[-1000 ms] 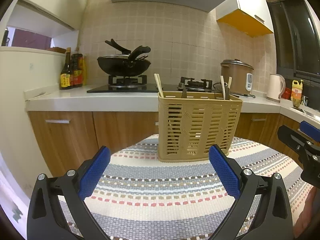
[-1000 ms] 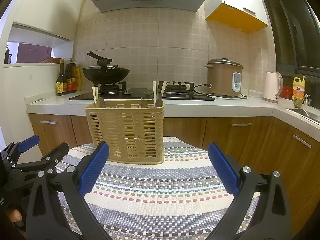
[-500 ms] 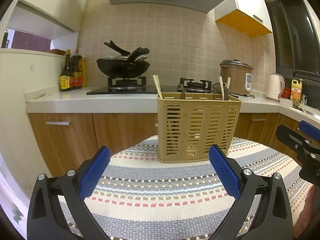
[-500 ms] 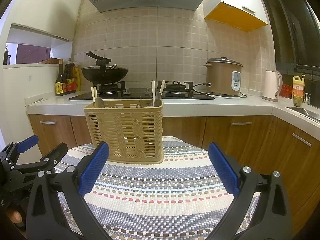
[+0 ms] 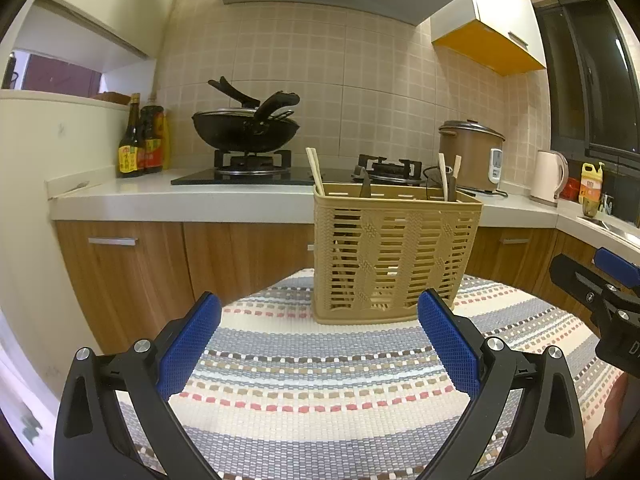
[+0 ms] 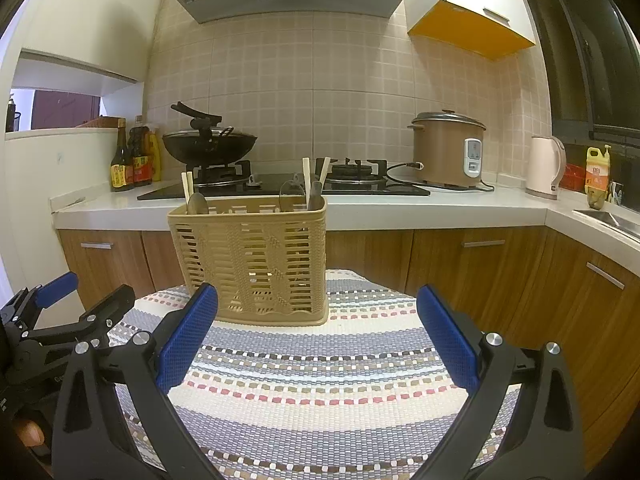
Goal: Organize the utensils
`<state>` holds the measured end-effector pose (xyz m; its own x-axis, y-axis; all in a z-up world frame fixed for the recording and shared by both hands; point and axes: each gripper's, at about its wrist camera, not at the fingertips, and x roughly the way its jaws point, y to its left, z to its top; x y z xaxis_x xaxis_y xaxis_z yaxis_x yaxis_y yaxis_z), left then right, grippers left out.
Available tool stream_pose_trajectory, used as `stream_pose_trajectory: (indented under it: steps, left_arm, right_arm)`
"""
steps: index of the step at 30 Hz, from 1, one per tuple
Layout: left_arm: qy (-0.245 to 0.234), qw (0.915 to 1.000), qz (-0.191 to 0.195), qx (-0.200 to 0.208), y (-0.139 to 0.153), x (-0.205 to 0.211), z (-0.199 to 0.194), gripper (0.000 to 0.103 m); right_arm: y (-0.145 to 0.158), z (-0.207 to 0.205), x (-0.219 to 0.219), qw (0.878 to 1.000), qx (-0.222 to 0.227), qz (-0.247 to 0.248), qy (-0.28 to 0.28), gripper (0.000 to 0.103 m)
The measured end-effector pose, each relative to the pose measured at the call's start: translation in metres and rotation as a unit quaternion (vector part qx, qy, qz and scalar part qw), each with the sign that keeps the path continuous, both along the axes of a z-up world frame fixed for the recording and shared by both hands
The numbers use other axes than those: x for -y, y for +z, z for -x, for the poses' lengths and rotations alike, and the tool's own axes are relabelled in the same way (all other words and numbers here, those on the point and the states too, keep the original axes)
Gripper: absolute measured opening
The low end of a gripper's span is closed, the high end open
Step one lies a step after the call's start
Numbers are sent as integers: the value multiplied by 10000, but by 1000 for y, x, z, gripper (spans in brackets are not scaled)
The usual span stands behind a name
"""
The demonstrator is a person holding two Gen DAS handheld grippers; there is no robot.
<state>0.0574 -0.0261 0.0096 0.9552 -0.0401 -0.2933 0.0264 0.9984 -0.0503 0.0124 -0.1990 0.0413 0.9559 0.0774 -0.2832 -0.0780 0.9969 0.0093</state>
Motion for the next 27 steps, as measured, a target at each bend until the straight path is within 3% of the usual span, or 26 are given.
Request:
stream_pose_trajectory:
  steps: [27]
  left_arm:
    - [15, 10000, -46, 36, 1, 2, 3, 95]
  right_arm:
    - [0, 0, -4, 10000, -16, 69, -8, 95]
